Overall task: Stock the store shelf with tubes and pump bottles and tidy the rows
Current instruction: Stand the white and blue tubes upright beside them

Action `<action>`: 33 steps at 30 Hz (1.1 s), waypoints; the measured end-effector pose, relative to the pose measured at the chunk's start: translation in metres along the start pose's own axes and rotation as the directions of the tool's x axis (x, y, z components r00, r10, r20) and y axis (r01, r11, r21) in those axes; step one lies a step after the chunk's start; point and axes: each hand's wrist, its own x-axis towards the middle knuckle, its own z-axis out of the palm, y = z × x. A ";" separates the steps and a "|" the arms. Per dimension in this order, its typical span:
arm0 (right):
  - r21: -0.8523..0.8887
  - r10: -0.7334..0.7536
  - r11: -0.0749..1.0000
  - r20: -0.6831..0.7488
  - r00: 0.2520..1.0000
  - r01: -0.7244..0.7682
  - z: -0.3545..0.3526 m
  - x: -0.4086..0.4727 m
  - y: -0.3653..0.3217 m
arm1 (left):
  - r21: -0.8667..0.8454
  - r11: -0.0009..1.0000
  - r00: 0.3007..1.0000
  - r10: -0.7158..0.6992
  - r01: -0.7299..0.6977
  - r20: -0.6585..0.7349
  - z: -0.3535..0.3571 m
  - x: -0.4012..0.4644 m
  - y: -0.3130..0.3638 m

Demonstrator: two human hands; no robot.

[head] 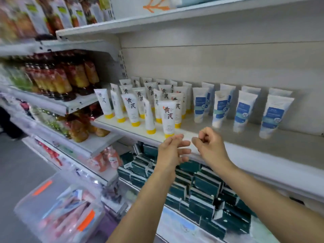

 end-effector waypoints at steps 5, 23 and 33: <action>0.003 -0.002 1.000 0.129 0.992 0.002 0.097 -0.022 -0.009 | -0.023 1.000 0.992 -0.012 0.010 -0.127 -0.101 -0.006 0.012; -0.023 0.141 0.988 0.534 0.833 -0.152 0.356 -0.088 0.000 | -0.158 0.985 0.830 -0.150 0.075 -0.537 -0.382 -0.039 0.012; -0.188 0.277 0.960 0.724 0.632 -0.206 0.474 -0.049 0.035 | -0.288 0.957 0.663 -0.230 0.024 -0.712 -0.488 0.006 0.021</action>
